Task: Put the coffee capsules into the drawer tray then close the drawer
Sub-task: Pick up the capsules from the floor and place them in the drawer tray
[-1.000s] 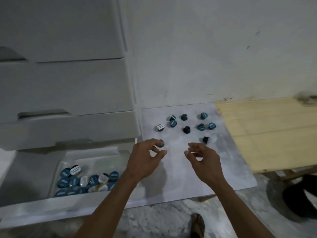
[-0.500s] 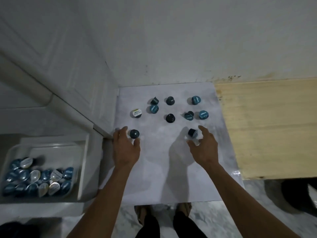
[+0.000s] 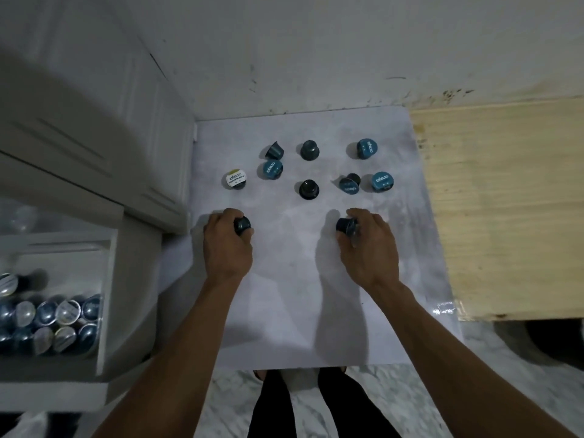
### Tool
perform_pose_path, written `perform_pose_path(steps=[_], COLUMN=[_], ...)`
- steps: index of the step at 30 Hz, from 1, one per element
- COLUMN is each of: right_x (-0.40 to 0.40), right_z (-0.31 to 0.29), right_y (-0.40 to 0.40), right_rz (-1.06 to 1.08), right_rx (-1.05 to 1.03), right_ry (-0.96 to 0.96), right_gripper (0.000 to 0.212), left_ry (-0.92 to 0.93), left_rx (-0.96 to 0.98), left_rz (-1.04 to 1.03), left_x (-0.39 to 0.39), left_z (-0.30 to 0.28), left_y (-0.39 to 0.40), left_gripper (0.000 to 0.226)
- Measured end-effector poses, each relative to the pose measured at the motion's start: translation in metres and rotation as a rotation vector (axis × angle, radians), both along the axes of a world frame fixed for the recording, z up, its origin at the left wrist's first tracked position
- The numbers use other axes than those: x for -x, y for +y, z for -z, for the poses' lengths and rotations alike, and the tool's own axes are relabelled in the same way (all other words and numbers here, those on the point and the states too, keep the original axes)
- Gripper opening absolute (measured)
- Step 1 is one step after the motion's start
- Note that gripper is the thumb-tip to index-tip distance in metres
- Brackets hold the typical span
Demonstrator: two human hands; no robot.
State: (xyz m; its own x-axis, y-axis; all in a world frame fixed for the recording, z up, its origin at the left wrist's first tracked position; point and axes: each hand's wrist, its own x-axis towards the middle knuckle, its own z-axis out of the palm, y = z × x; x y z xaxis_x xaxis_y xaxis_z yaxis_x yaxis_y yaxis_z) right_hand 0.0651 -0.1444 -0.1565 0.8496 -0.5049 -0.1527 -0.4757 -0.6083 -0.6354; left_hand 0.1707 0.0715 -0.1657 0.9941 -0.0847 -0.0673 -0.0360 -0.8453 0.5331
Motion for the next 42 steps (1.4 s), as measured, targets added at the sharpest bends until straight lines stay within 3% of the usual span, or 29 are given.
perform_pose_path(steps=[6,13,21,29,42], right_x=[-0.007,-0.016,0.005,0.012,0.011], right_z=[-0.008,-0.001,0.020,0.042,0.036], right_y=[-0.005,-0.003,0.003,0.003,0.007], right_rz=[-0.078,-0.201,-0.165,-0.085,-0.050], right_rx=[0.018,0.134,0.050,0.099,0.104], right_ry=[-0.015,-0.034,-0.193,-0.390,-0.455], right_gripper=[0.036,0.038,0.050,0.033,0.025], left_ry=[0.020,-0.068,-0.213,-0.306,-0.331], left_rx=[0.308,0.427,0.371,0.367,0.469], left_rz=[0.032,0.082,0.080,0.072,-0.010], left_x=[0.013,0.021,0.036,0.041,0.052], left_z=[0.002,0.000,0.017,0.029,0.021], left_y=[-0.008,-0.023,-0.018,-0.021,-0.026], left_gripper=[0.047,0.022,0.022,0.027,0.021])
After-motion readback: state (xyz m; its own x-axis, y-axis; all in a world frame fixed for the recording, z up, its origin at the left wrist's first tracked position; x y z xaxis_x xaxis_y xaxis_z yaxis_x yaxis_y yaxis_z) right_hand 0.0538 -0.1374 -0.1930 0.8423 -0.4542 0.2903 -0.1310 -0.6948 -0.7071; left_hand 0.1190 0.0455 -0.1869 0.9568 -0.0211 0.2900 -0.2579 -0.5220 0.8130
